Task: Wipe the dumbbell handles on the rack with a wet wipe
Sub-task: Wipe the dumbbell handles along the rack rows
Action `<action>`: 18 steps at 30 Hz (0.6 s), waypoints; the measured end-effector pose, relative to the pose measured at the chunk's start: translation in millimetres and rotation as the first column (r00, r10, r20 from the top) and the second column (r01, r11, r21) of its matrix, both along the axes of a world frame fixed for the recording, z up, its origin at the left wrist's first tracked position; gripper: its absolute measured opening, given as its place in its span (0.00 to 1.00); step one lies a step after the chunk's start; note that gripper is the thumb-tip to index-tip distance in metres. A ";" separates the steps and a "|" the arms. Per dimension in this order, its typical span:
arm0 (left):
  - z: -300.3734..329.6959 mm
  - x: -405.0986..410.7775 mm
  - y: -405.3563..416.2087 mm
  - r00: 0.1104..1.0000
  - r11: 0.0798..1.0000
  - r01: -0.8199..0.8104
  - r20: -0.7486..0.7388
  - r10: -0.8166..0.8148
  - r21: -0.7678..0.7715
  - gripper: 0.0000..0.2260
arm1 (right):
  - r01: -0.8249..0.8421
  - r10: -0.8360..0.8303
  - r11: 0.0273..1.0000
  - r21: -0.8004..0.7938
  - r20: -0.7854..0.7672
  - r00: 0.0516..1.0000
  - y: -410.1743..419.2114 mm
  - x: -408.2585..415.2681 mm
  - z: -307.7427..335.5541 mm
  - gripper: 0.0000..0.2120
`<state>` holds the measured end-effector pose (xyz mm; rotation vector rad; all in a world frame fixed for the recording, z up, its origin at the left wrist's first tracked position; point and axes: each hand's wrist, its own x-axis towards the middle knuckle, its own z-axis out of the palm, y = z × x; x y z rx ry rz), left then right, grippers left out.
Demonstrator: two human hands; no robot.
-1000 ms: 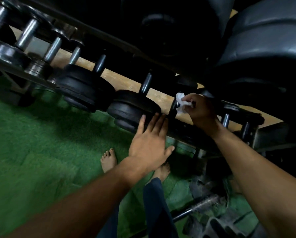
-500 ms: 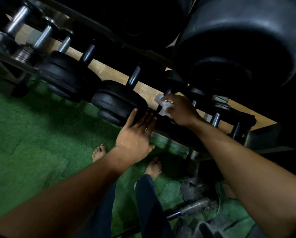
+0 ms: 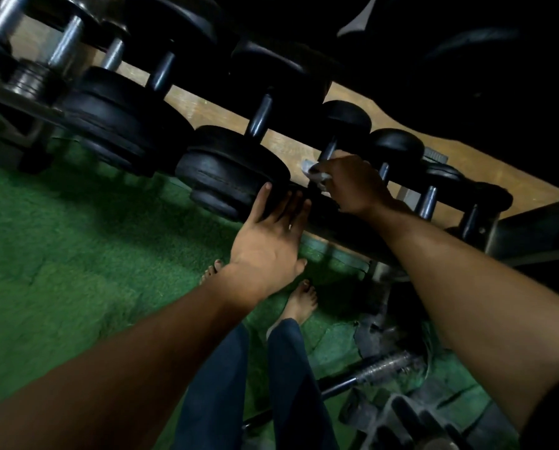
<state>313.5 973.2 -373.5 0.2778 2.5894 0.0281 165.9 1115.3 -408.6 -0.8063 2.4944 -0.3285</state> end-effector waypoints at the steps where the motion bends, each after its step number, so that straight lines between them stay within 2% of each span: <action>1: 0.7 -0.5 0.1 1.000 1.000 0.000 0.003 0.000 0.000 0.43 | -0.028 0.027 0.999 0.020 0.018 0.999 0.1 1.8 -2.3 0.12; 4: 2.1 -0.6 -0.4 1.000 1.000 0.004 0.005 -0.004 -0.010 0.43 | -0.056 0.052 0.997 0.061 0.075 0.996 -0.7 0.1 0.0 0.14; 7: 2.9 -0.8 -0.3 1.000 1.000 0.015 0.007 -0.014 -0.023 0.42 | 0.065 -0.066 0.998 -0.007 -0.054 0.996 -1.0 -5.8 0.1 0.27; 8: 2.9 -0.8 0.0 1.000 0.999 0.016 0.004 -0.016 -0.027 0.41 | 0.102 -0.102 0.995 -0.006 -0.093 0.990 -1.5 -6.3 -1.4 0.28; 10: 3.2 -0.9 0.1 1.000 0.999 0.016 0.001 -0.016 -0.034 0.41 | 0.100 -0.097 0.995 0.026 -0.088 0.991 -4.9 -3.5 -4.5 0.21; 11: 3.3 -1.1 -0.2 1.000 0.999 0.015 0.003 -0.015 -0.036 0.41 | 0.039 -0.036 0.998 0.057 -0.053 0.998 -7.2 -0.8 -7.1 0.15; 14: 3.5 -1.2 -0.9 1.000 0.999 0.017 0.007 -0.017 -0.034 0.40 | -0.060 0.058 0.997 0.049 0.026 0.998 -7.5 -0.7 -8.9 0.14; 15: 3.8 -1.2 -1.0 1.000 0.999 0.018 0.006 -0.018 -0.033 0.40 | -0.027 0.026 0.999 0.027 0.019 0.999 -7.1 -1.6 -7.8 0.14; 18: 4.2 -0.9 -1.1 1.000 0.999 0.015 0.003 -0.015 -0.028 0.40 | 0.241 -0.244 0.967 -0.081 -0.029 0.969 -4.7 -4.0 -5.1 0.15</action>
